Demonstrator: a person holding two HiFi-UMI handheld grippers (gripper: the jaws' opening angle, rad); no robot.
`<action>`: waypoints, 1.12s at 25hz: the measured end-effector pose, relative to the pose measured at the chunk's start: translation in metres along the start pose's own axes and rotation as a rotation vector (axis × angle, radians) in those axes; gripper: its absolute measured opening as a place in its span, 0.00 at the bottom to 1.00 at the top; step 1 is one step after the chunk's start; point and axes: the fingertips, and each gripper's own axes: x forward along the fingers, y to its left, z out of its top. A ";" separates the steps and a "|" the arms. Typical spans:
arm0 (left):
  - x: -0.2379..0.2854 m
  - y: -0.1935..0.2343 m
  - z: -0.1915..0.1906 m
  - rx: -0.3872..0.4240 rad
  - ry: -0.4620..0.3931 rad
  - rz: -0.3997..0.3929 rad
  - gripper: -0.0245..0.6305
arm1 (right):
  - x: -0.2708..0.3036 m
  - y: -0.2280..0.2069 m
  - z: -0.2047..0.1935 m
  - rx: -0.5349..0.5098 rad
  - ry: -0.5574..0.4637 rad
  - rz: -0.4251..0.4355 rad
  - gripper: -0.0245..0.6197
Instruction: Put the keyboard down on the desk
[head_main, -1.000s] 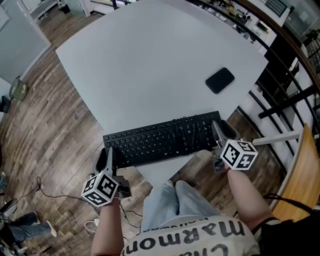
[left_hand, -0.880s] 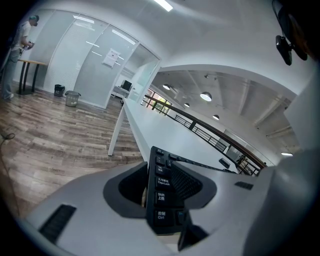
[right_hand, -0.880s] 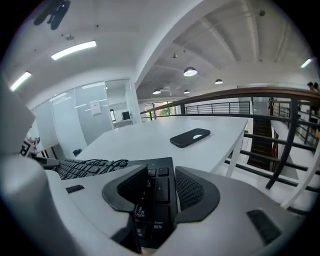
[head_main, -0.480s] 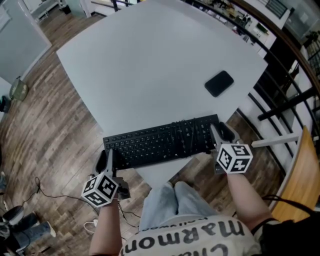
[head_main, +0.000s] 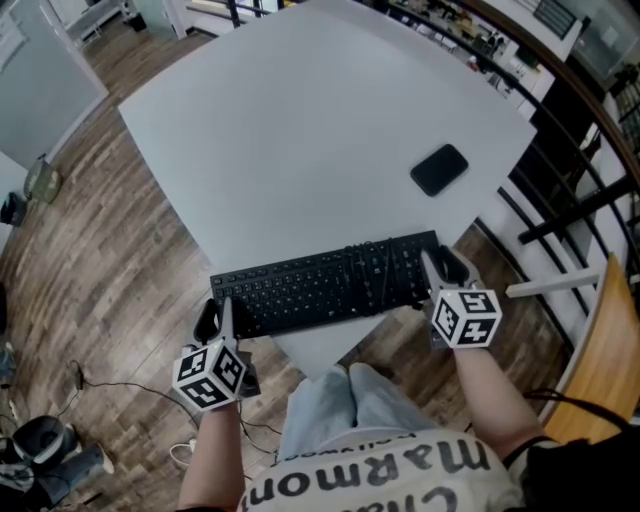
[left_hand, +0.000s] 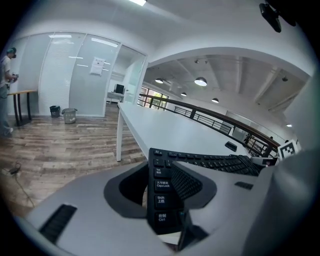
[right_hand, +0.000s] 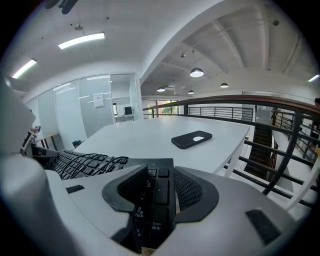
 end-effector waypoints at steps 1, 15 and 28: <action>0.000 0.000 0.000 0.004 0.001 0.003 0.25 | 0.000 0.000 0.000 0.000 0.000 0.002 0.31; -0.002 -0.003 0.003 0.126 0.003 0.041 0.25 | -0.001 0.004 0.005 -0.094 -0.017 -0.004 0.31; -0.001 -0.011 0.005 0.320 0.019 0.039 0.23 | -0.001 0.013 0.008 -0.223 -0.023 -0.010 0.25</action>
